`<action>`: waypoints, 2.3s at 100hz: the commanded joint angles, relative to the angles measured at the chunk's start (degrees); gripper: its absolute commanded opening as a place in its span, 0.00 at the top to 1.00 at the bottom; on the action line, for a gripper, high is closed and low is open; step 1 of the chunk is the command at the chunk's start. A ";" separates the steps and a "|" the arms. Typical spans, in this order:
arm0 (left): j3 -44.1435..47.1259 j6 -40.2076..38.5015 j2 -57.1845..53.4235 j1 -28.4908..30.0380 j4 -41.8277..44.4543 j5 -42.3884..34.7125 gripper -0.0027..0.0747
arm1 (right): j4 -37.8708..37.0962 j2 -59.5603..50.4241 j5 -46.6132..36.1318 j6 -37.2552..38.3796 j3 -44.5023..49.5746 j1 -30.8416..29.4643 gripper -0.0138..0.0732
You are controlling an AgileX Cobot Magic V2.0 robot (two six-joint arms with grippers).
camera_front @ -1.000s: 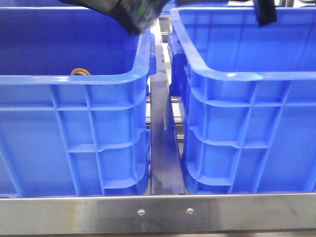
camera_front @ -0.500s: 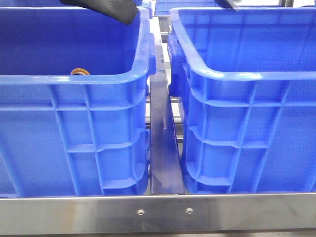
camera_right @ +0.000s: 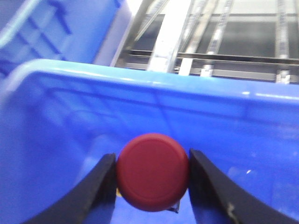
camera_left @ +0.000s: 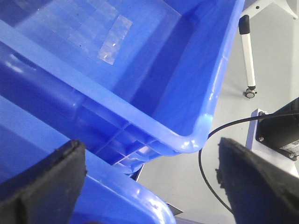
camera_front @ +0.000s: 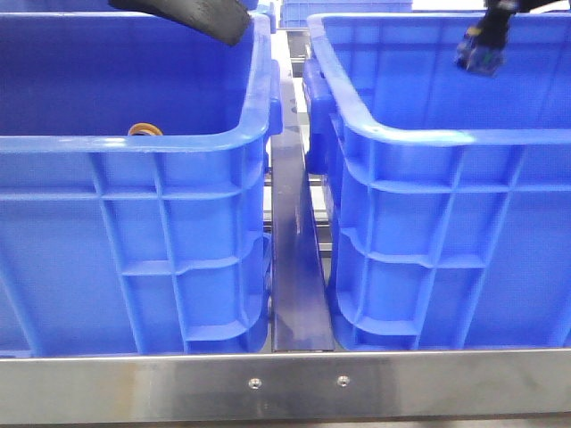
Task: Pick red and yellow buttons and place in box
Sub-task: 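Carry the red button with the right gripper and set it in the empty bin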
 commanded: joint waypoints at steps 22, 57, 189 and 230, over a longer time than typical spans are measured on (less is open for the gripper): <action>-1.63 0.12 -2.10 -0.52 -4.36 -0.34 0.25 | 2.09 4.22 -12.86 -3.16 -1.93 4.88 0.60; -1.63 0.12 -2.10 -0.52 -4.36 -1.78 0.25 | 2.09 10.95 -20.23 -3.16 -2.28 5.85 0.60; -1.63 0.12 -2.10 -0.52 -4.36 -1.53 0.25 | 1.40 -0.02 -13.52 -3.16 2.01 5.85 0.24; -2.41 -11.30 -2.10 -0.16 3.67 -9.06 0.25 | 1.41 -23.03 -13.71 -3.16 20.06 5.85 0.24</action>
